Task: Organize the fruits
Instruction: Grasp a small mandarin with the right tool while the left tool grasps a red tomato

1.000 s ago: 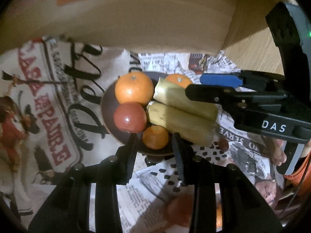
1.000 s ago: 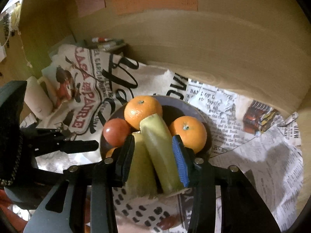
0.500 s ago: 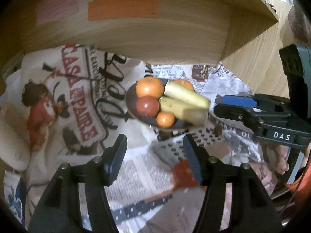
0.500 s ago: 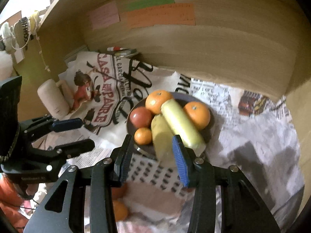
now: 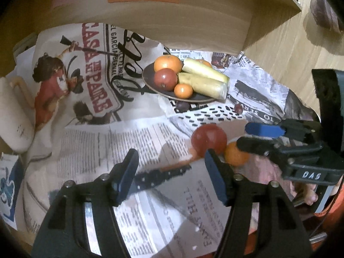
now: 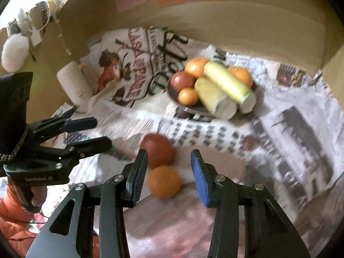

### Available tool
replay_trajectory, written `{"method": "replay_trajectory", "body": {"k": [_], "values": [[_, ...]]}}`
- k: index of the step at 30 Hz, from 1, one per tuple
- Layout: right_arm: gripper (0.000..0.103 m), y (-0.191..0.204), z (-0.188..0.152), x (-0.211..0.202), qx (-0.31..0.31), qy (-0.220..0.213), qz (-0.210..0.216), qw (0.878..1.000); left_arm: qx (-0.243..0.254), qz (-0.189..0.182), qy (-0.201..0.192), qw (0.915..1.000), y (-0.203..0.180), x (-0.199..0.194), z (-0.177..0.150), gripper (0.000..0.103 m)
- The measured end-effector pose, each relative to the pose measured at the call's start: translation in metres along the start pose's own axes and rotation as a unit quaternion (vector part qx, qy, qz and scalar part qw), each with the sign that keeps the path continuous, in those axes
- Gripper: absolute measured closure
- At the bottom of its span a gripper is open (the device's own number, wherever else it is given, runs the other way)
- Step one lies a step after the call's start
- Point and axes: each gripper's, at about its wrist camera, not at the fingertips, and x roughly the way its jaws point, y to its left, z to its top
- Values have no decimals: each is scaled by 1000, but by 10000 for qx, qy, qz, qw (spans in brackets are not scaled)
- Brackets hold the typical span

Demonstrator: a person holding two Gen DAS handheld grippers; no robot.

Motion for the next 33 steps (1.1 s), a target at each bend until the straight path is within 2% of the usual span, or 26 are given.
{"method": "replay_trajectory", "body": {"k": [3, 6, 11, 19, 23, 27, 30, 33], "values": [[64, 7, -8, 8, -58, 128, 48, 9999, -23, -18, 26, 10000, 0, -3, -6, 35], [63, 7, -13, 17, -158, 251, -118, 9995, -2, -13, 53, 10000, -3, -3, -10, 32], [65, -3, -17, 26, 24, 469, 57, 9989, -12, -66, 149, 9999, -8, 6, -10, 29], [67, -10, -15, 7, 78, 211, -71, 9997, 20, -307, 396, 9987, -23, 38, 4, 29], [67, -24, -10, -11, 102, -15, -439, 9990, 82, -486, 517, 9974, -35, 53, 12, 30], [67, -38, -7, -22, 231, -156, -547, 9981, 145, -512, 635, 9966, -46, 70, 18, 30], [67, -47, -5, -26, 323, -210, -589, 9975, 130, -556, 700, 9959, -49, 77, 22, 36], [67, -53, -3, -27, 372, -234, -582, 9973, 185, -406, 691, 9966, -52, 84, 24, 42]]}}
